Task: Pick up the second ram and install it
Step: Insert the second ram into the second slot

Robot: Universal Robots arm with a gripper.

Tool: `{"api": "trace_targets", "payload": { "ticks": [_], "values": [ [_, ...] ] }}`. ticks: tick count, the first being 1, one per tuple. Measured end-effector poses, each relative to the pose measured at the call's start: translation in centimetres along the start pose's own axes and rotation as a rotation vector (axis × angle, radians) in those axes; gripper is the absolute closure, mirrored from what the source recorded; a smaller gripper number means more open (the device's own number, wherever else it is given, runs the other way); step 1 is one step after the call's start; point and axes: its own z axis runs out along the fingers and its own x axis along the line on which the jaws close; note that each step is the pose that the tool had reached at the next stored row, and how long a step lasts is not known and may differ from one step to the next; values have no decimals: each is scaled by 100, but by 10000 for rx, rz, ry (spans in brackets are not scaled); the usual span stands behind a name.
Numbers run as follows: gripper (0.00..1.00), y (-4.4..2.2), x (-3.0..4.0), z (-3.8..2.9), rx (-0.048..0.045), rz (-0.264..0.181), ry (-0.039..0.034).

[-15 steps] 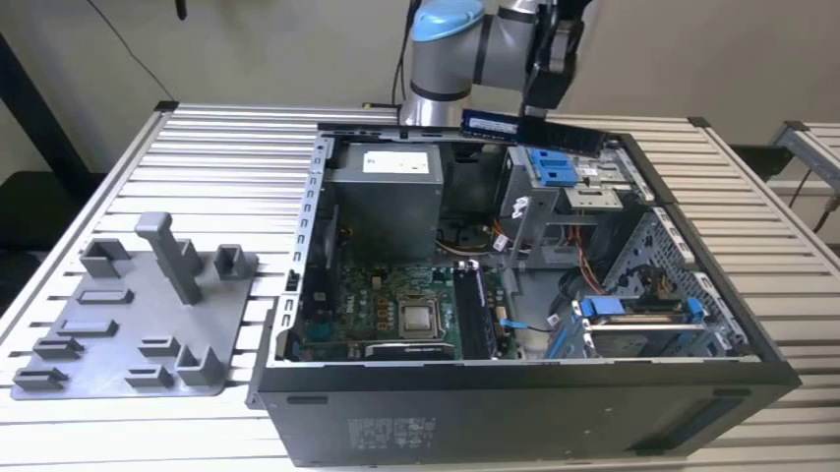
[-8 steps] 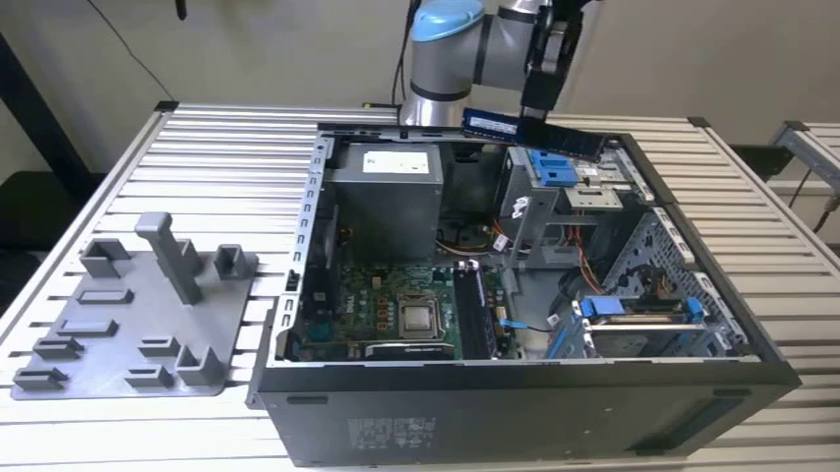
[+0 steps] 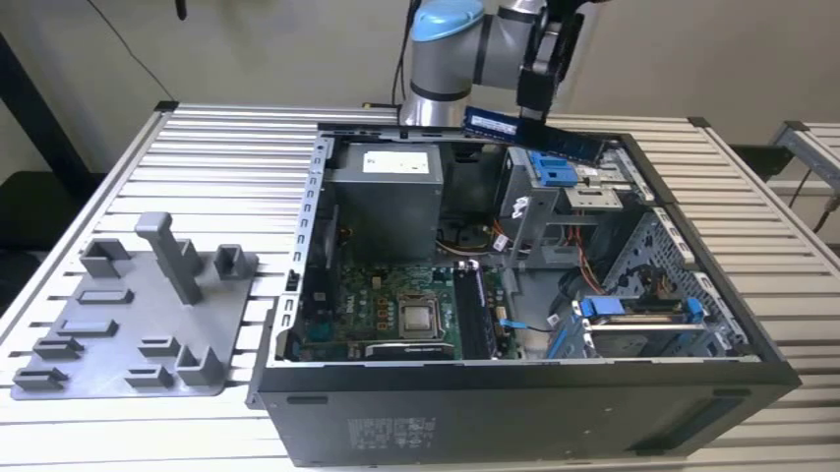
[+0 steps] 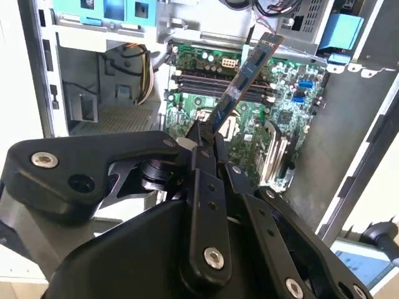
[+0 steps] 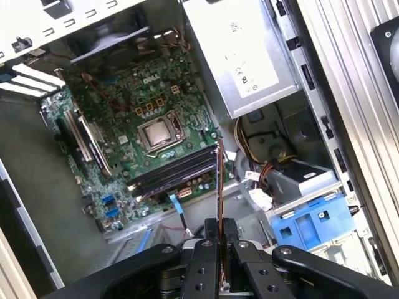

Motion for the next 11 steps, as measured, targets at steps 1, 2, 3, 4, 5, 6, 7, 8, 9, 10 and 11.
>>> {"api": "trace_targets", "payload": {
  "ticks": [1,2,3,4,5,6,7,8,9,10,11],
  "values": [
    [86,0,0,2,3,117,0],
    [86,0,0,3,5,235,1],
    [86,0,0,5,8,349,1],
    [86,0,0,6,10,464,2],
    [86,0,0,8,13,579,4],
    [86,0,0,10,16,697,3],
    [86,0,0,12,19,823,5],
    [86,0,0,14,22,946,5],
    [86,0,0,15,25,1069,7],
    [86,0,0,17,28,1202,8],
    [86,0,0,19,31,1324,9]
  ]
}}
